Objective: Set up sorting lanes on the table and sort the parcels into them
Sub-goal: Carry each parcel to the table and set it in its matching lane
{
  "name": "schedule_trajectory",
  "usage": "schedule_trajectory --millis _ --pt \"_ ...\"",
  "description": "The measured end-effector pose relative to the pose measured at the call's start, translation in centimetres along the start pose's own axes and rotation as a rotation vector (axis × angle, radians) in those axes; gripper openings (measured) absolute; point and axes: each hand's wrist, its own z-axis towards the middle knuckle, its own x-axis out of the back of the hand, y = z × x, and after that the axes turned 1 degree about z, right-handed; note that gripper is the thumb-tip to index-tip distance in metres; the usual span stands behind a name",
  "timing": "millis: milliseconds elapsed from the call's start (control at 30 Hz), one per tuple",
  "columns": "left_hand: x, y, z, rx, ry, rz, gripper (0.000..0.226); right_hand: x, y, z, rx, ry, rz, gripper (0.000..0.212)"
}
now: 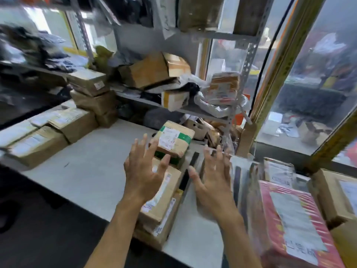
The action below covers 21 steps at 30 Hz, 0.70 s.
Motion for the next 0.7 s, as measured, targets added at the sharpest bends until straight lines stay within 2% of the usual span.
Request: schedule_trajectory --millis 200,367,467,633,700 --pt "9.4 -15.5 -0.8 0.246 0.102 0.051 0.085 -14.8 -13.6 2.1 0.119 -0.228 -0.003 0.072" --pt "15.2 -25.8 -3.0 0.441 0.116 0.066 0.088 -24.1 -22.0 2.0 0.207 -0.364 -0.068 0.075" --pt "17.3 -30.4 -3.9 0.536 0.103 0.074 0.082 -28.6 -25.6 2.1 0.215 -0.459 -0.142 0.077" --pt "18.8 -36.6 -3.6 0.633 0.095 0.059 0.09 -35.3 -29.3 3.6 0.235 -0.552 -0.169 0.077" --pt "18.8 -39.2 -2.5 0.67 0.073 0.046 0.084 -38.1 -30.5 5.0 0.231 -0.572 -0.168 0.078"
